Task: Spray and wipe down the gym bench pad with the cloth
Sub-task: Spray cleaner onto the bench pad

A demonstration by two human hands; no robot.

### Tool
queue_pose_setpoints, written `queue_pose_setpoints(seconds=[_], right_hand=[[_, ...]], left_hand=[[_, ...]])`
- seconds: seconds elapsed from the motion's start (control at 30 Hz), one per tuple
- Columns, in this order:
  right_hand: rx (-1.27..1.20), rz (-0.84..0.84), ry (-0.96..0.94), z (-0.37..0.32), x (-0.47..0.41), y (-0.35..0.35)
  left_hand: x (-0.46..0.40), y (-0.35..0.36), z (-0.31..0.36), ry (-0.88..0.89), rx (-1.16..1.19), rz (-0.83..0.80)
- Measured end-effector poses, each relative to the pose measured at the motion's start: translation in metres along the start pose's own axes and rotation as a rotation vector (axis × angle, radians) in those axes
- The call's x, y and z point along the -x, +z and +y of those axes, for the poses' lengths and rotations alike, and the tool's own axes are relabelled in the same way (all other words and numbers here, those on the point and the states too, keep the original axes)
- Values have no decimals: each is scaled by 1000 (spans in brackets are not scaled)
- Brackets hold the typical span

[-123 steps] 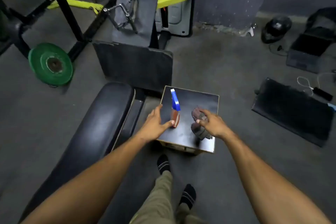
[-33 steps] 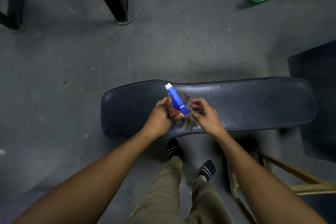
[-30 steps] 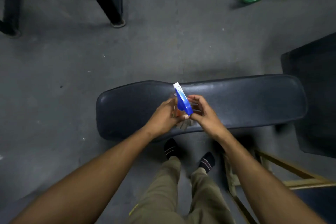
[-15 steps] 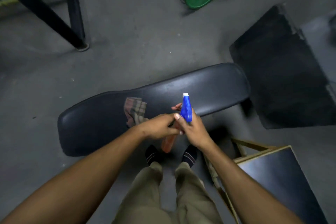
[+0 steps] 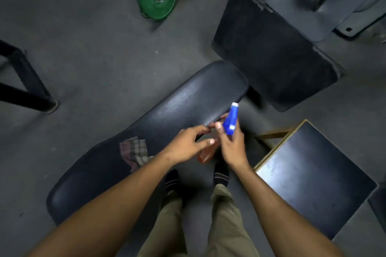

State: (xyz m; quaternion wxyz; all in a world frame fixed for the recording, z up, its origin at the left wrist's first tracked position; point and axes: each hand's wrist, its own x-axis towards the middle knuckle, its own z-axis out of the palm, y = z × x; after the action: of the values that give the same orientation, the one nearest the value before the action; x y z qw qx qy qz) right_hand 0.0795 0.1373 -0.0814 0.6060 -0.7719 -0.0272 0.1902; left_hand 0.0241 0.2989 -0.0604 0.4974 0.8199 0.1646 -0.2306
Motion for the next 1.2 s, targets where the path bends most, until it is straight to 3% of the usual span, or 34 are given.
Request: queue_pose_setpoints(seconds=[0.13, 0.27, 0.47, 0.63, 0.97, 1.2], right_hand=[[-92, 205, 1, 15, -5, 18], [-106, 258, 21, 33, -1, 47], [-70, 180, 79, 76, 23, 90], [85, 123, 129, 126, 21, 109], [190, 95, 130, 163, -37, 134], [110, 244, 147, 165, -68, 122]], left_hand=[[-13, -24, -35, -27, -145, -15], [-41, -37, -97, -135, -341, -69], [-105, -32, -163, -216, -565, -9], [-140, -7, -203, -283, -740, -117], [-151, 5, -222, -276, -744, -95], [-151, 5, -218, -300, -792, -103]])
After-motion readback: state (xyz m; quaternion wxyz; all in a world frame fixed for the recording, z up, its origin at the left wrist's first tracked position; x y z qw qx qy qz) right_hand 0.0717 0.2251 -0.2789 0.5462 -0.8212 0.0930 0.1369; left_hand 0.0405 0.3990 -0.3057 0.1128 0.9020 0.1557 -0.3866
